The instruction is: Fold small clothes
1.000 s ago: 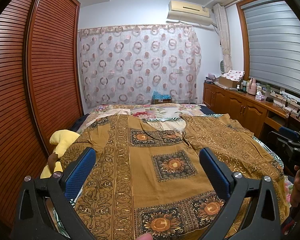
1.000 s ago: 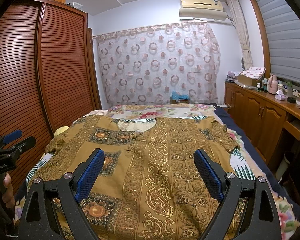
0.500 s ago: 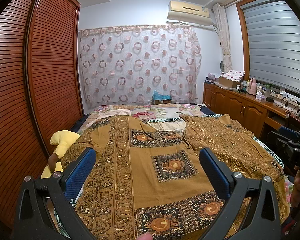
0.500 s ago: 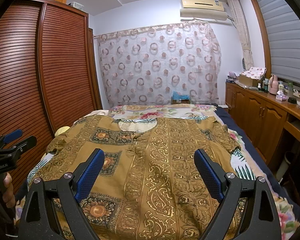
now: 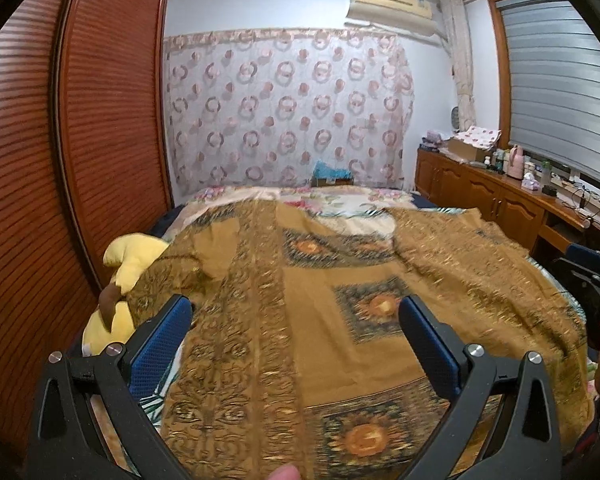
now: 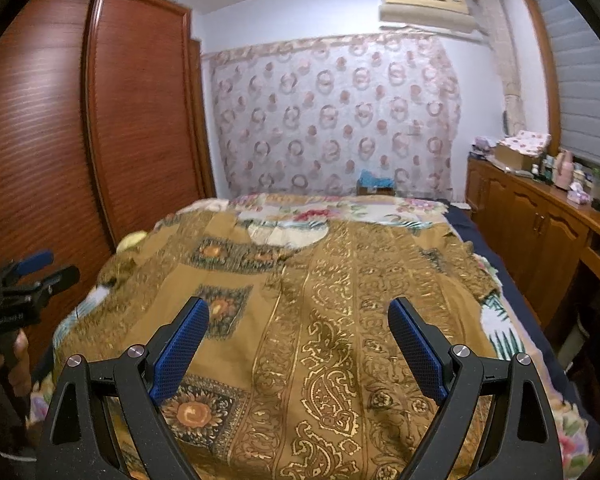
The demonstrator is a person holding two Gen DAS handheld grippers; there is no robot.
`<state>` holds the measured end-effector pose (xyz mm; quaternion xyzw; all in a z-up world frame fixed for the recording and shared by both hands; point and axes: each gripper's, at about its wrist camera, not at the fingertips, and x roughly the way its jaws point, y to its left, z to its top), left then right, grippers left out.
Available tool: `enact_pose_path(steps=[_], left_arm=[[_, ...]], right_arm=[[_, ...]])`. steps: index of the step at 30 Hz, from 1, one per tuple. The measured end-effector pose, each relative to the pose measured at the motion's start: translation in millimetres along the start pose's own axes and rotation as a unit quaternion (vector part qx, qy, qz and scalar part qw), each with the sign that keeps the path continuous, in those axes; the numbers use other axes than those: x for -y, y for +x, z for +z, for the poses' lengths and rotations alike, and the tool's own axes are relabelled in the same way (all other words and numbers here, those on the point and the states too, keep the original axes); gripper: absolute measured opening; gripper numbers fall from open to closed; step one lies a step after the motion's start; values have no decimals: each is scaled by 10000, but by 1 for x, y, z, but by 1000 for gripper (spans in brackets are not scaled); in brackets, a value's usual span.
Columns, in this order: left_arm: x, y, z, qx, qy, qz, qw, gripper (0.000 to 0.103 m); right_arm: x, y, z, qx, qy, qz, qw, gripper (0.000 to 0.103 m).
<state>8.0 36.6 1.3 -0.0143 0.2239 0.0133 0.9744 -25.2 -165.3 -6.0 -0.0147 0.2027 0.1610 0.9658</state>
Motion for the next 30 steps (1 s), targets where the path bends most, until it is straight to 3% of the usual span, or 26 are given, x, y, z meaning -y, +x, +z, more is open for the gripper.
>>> enact_pose_path(steps=[12,21,26,30], left_arm=[[-74,43,-8,-464,-366,201,9980,103],[-128,82,-11,-1104,-488,347,9921,103],[-149,103,-14,-1461,-546,224,9875,94],[-164,120,-16,-1764,-829,30,9808,79]], right_arm=[[11,57,15,-463,-421,409,9972,92],[21,103,28,-1122,-547,618,9903,92],[27,116,40,-1184,-602,580,9894,92],[24,126,38,-1308,-548,597,9881,92]])
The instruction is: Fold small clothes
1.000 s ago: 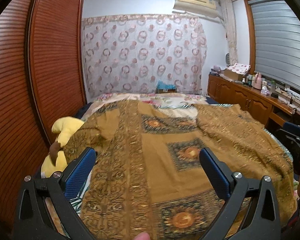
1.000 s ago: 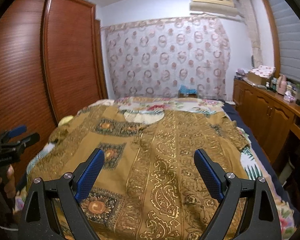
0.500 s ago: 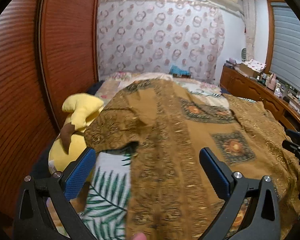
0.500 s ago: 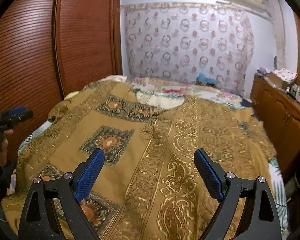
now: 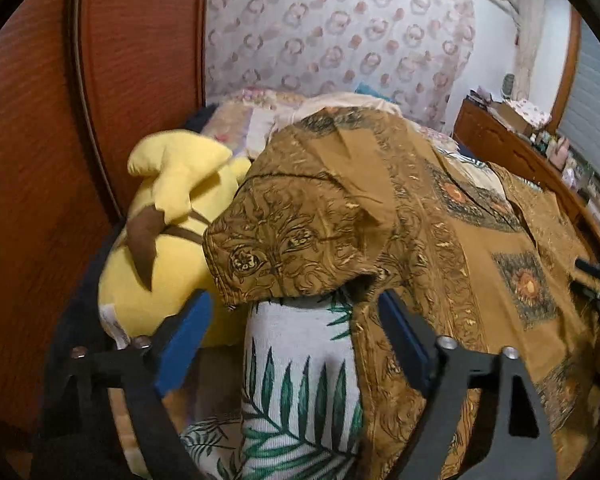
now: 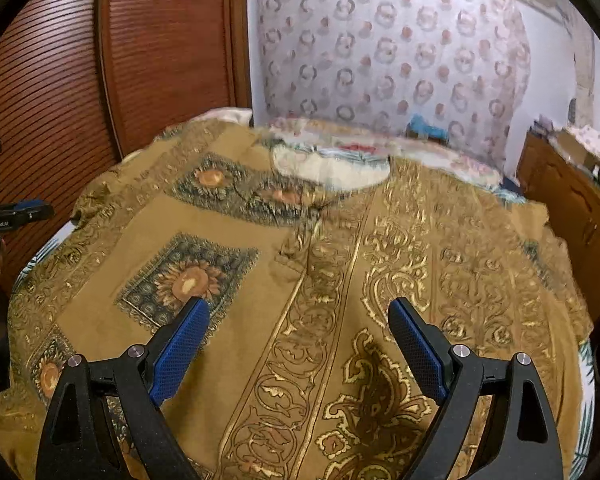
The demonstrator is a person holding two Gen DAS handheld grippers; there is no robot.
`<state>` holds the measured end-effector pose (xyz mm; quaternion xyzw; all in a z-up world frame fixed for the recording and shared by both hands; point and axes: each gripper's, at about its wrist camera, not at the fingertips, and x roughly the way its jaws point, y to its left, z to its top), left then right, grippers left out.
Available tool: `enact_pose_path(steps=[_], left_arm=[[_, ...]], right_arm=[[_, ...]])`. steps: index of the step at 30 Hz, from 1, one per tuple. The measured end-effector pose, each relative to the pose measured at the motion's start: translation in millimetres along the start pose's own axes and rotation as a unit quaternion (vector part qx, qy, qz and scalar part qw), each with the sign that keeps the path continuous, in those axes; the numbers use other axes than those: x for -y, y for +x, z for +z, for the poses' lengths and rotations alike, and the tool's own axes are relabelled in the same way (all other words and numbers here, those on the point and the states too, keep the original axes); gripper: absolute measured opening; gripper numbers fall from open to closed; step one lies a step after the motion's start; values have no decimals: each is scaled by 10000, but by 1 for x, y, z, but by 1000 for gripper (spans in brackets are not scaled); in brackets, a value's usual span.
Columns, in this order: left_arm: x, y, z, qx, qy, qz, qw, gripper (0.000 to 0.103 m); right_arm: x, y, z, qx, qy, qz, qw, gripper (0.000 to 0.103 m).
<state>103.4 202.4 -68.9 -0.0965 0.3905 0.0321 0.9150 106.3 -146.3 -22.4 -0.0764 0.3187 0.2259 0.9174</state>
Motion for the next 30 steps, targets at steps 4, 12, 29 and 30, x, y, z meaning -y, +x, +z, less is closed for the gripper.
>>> enact_pose_path(steps=[4,12,29,30], left_arm=[[1,15,4,-270,112,-67,9996,68],[-7,44,12,-781,191,-51,9967,42],[40,-2,45,1,1290,409,9908,4],[49,-6,49,70,1363,350,9900,4]], right_arm=[[-5,10,-2,-212,28,50,9998,92],[-25,14,0,-239,-327,-155,9991,92],[-25,22,0,-286,-426,-254,9984,91],[-26,22,0,-288,-428,-262,9983,91]])
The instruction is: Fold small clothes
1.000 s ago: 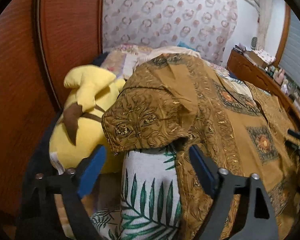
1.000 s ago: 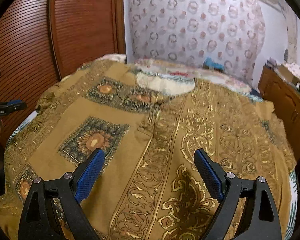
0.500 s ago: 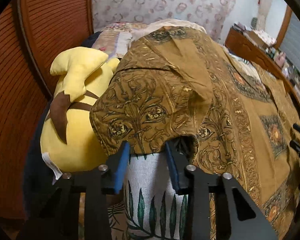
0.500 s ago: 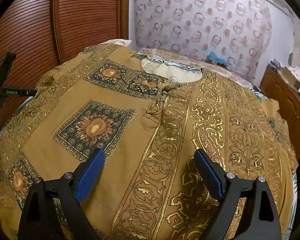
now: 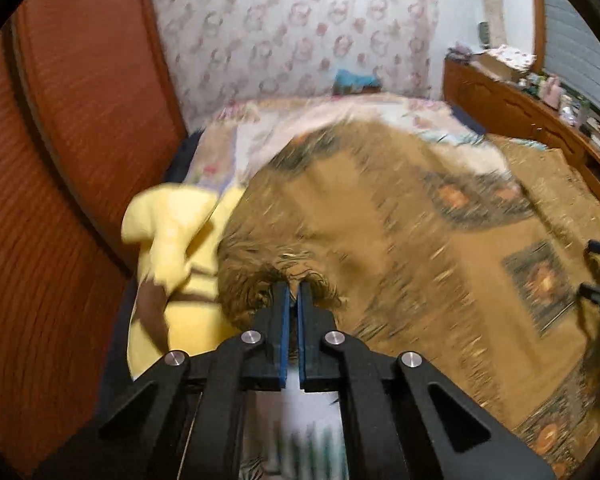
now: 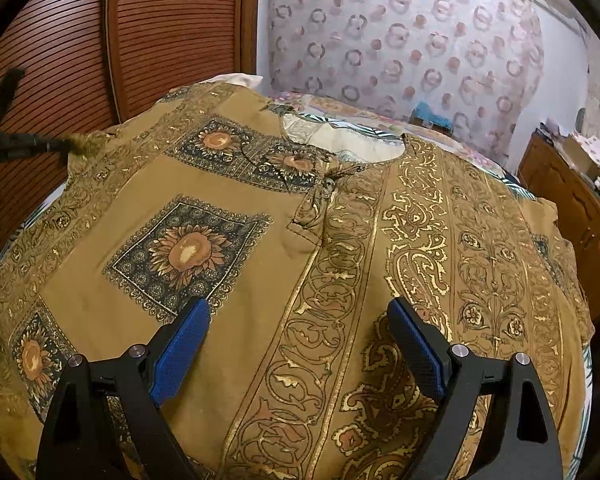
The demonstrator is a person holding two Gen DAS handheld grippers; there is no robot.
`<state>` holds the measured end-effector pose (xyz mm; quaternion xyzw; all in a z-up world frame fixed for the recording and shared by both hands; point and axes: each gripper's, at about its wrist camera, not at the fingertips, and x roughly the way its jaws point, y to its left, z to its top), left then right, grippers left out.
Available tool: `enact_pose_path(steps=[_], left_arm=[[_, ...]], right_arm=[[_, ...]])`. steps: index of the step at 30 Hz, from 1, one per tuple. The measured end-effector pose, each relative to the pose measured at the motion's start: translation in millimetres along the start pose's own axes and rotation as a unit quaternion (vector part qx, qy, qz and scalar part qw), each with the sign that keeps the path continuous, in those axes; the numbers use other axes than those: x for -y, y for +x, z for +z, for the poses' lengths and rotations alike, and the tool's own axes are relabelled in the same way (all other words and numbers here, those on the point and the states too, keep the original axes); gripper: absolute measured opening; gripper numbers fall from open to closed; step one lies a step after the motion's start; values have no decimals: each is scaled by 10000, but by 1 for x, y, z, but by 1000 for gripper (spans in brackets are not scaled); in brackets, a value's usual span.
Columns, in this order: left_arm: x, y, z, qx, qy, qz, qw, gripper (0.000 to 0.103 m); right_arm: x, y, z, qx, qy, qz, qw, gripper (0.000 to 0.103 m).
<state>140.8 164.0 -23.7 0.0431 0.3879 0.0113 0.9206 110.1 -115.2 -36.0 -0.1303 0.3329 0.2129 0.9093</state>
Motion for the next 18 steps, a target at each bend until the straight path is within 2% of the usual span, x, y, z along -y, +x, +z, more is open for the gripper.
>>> enact_pose_path(steps=[4,6,8,12,16,18], left_arm=[[38,-15,28,232,329,-311,9987,4],[64,-21,39,290,501,-597,9965,4],[88,-25,45,307,716,-832,9935,4],[119,-38,39,348,1024,-1007,9890,6],[116,-50,28,393,995,-1273,9861,40],[109,-52,26,410,884,-1361,9859,51]], right_arm=[[0,1,0,-17,5,-9,10000,91],[0,1,0,-19,4,-11,10000,91],[0,1,0,-18,4,-15,10000,91],[1,1,0,-22,3,-16,10000,91],[1,1,0,-23,-5,-4,10000,91],[2,1,-1,-25,-4,4,10000,91]])
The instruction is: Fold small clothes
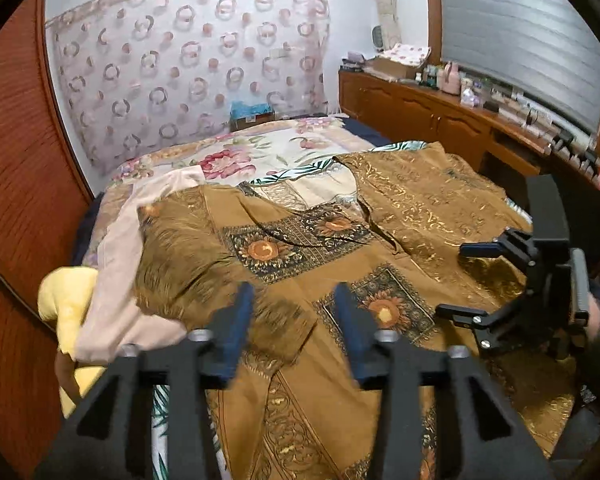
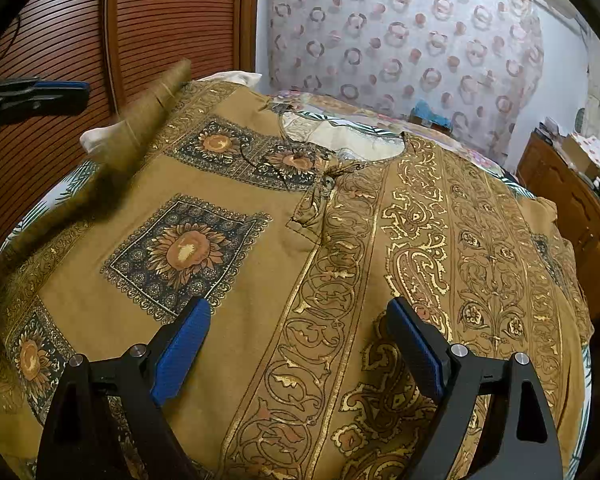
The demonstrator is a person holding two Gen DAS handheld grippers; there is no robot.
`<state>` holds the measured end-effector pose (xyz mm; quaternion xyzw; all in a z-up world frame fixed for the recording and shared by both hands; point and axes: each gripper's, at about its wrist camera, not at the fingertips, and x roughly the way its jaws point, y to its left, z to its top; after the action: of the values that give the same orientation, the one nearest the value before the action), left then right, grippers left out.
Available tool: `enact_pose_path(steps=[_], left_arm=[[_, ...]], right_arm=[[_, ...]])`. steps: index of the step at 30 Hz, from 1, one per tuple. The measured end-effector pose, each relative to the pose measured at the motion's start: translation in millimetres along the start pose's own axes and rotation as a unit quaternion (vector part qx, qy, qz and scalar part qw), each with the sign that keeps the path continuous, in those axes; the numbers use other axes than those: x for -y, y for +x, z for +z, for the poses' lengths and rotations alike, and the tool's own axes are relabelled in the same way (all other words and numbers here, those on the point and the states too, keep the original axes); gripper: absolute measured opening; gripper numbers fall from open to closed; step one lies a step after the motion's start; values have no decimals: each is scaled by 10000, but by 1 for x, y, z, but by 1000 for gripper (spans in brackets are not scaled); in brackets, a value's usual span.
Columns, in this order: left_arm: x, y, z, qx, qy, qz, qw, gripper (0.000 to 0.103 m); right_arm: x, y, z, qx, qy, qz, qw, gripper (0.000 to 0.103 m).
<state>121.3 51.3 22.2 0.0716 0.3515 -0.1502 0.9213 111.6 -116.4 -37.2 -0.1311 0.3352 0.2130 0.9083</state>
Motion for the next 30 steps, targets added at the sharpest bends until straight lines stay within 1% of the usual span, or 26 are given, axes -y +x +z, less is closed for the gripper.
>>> enact_pose_path(steps=[1,3,6,9,12,13,15,18,22,23,25,27,29,30], left_arm=[[0,1,-1,17,-59,31,10000,59],[-14,-1,-8,-13,-169,173,9997,59],[-28,15,-15,-179,-364,308,9987,59],[-41,31,-28,-314,-561,351,9973,59],[-46,48,-46,-505,-703,331,9957,60],[-48,53,-53,-585,-741,345,9949,73],[-53,58,-61,-651,-762,390,9942,80],[-60,64,-71,-810,-822,391,9926,82],[-69,71,-83,-930,-951,423,9902,83],[-69,72,-87,-877,-896,486,9909,83],[-70,73,-91,-758,-895,482,9919,85],[-70,73,-93,-734,-914,503,9918,86],[-70,74,-95,-728,-921,517,9917,86],[-70,74,-95,-723,-932,515,9917,86]], right_arm=[[0,0,0,1,2,3,10000,91],[1,0,-1,1,6,7,10000,91],[1,0,-1,2,0,2,10000,91],[1,-1,-2,16,17,-33,10000,91],[0,-1,-2,11,12,-32,10000,91],[0,-1,-2,6,7,-30,10000,91],[0,-1,-2,-2,-6,-27,10000,91],[0,-1,-2,-4,-3,1,10000,91],[2,-1,0,-39,3,167,9999,91],[2,0,1,-54,-3,195,9998,91],[2,0,4,-74,-29,223,9997,91],[1,0,9,-59,-37,373,9993,91],[-3,0,18,-11,-61,532,9986,84],[-7,-1,26,43,-110,628,9980,82]])
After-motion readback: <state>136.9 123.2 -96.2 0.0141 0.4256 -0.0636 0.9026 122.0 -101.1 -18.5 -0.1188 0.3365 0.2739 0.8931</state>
